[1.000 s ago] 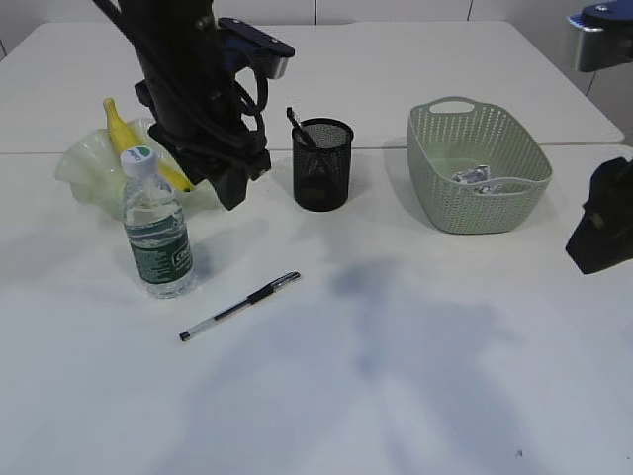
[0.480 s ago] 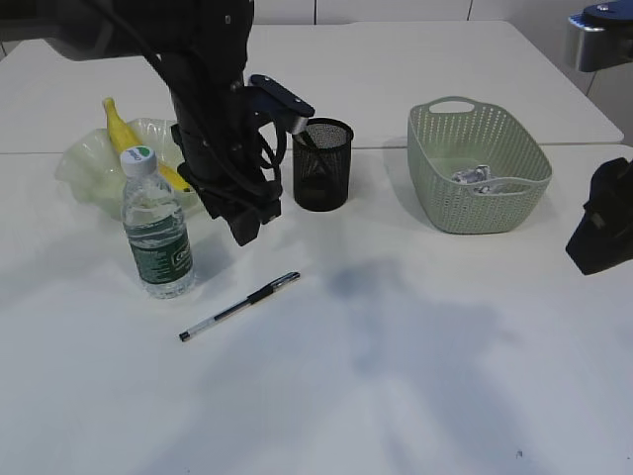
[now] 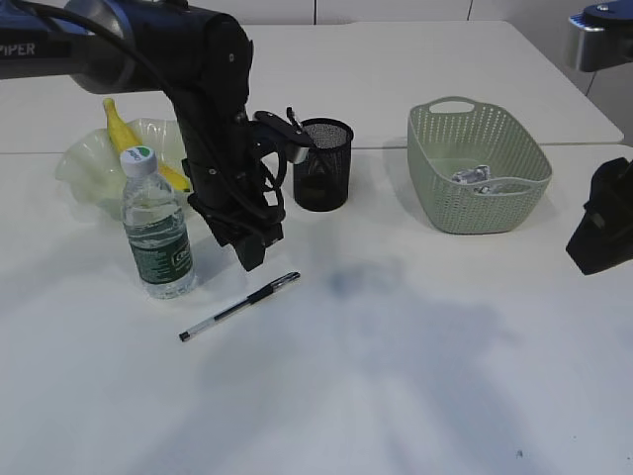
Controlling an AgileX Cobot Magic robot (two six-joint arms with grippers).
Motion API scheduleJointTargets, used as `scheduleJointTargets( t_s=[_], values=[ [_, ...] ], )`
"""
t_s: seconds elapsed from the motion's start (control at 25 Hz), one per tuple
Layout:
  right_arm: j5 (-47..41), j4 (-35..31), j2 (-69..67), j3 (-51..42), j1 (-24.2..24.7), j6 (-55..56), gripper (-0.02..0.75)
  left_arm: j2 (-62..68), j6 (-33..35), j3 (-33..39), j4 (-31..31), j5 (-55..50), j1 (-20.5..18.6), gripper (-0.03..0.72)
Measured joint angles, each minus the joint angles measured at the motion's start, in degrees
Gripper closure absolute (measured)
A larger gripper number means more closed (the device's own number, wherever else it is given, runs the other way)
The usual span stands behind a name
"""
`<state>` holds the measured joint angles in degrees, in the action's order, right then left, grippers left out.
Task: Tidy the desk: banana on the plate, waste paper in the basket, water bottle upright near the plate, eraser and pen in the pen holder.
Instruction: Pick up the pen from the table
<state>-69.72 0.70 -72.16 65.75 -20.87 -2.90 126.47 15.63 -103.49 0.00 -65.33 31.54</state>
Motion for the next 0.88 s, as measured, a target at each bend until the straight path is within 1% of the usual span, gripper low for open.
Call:
scheduleJointTargets(
  t_s=[0.16,0.64,0.88],
  values=[
    [0.0,0.0,0.0,0.0,0.0,0.0,0.337,1.6,0.2,-0.1,-1.3,0.2,-0.1,0.308],
    [0.0,0.0,0.0,0.0,0.0,0.0,0.337,4.0,0.4,-0.1,-2.0,1.6,-0.1,0.308],
    [0.0,0.0,0.0,0.0,0.0,0.0,0.337,5.3,0.9,-0.1,-3.8,1.7,-0.1,0.308]
  ],
)
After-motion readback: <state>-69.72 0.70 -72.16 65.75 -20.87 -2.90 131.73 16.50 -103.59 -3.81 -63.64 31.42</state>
